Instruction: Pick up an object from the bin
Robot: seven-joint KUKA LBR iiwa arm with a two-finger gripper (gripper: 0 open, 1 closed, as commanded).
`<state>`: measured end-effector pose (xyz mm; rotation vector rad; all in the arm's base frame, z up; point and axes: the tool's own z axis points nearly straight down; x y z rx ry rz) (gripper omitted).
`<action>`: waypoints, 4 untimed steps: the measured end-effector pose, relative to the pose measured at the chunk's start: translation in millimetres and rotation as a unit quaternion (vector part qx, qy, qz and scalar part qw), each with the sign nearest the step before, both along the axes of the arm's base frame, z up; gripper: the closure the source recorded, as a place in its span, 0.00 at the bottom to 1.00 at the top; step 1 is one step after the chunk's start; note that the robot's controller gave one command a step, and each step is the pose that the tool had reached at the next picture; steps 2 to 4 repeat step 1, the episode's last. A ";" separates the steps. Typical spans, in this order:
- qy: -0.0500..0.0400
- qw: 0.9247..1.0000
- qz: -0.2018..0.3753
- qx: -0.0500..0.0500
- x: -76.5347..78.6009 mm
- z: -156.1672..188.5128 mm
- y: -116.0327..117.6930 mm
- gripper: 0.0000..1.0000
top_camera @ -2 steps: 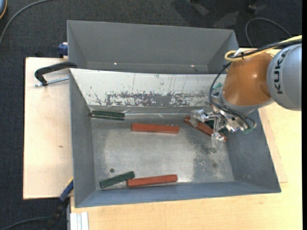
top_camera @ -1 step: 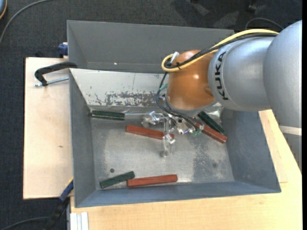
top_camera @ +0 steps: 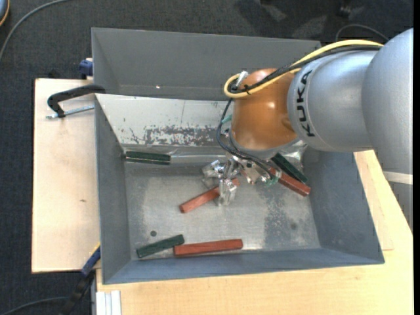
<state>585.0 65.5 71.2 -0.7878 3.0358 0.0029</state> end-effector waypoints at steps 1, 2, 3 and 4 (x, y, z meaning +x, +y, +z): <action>-0.005 0.997 0.080 -0.001 -16.0 145.4 -19.7 1.00; -0.005 0.997 0.080 -0.001 -16.0 145.4 -19.7 1.00; -0.005 0.997 0.080 -0.001 -16.0 145.4 -19.7 1.00; -0.005 0.997 0.080 -0.001 -16.0 145.4 -19.7 1.00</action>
Offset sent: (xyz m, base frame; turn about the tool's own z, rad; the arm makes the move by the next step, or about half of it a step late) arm -0.0188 -0.0201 0.1399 -0.1618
